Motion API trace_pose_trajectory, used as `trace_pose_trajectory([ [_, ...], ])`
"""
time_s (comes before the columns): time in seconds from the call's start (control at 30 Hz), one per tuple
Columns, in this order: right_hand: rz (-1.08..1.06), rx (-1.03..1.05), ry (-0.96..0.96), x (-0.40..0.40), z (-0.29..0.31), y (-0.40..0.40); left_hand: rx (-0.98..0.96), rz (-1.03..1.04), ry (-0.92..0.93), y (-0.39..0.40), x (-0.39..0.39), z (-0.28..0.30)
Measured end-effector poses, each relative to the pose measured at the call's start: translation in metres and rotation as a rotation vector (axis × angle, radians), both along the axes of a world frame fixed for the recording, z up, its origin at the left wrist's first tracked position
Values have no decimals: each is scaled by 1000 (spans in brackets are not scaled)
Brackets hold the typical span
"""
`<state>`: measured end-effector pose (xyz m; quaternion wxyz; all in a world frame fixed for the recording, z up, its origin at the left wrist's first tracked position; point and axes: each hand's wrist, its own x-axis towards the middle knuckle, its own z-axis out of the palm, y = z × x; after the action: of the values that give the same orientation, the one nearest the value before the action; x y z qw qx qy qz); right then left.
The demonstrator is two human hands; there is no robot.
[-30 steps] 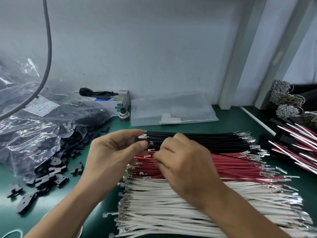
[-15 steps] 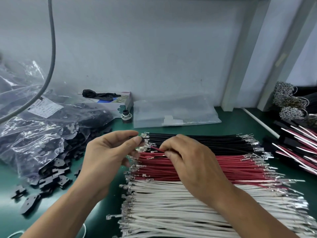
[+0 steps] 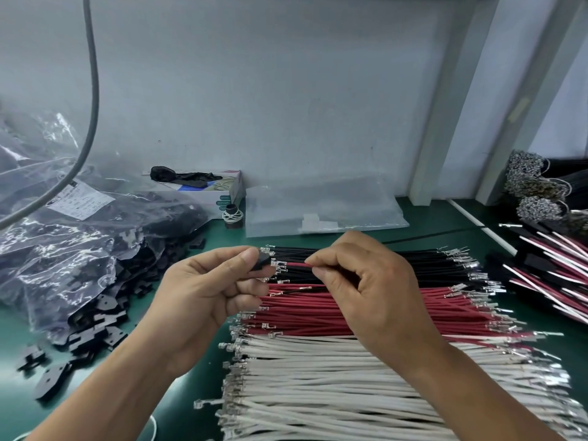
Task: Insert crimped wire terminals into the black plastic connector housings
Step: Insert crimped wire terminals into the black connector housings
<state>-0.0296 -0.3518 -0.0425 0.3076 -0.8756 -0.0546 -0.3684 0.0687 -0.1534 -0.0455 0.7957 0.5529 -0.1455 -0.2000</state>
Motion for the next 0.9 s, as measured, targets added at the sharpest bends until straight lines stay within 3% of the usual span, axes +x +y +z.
trace_pose_trajectory([
  [0.4, 62, -37, 162, -1, 3, -5, 19, -33, -20, 4, 4, -3],
  [0.6, 41, -135, 189, -4, 8, -7, 137, -18, -63, 4, 2, -1],
  [0.9, -15, -166, 215, -5, 9, -3, 161, -31, -60, 3, -2, 2],
])
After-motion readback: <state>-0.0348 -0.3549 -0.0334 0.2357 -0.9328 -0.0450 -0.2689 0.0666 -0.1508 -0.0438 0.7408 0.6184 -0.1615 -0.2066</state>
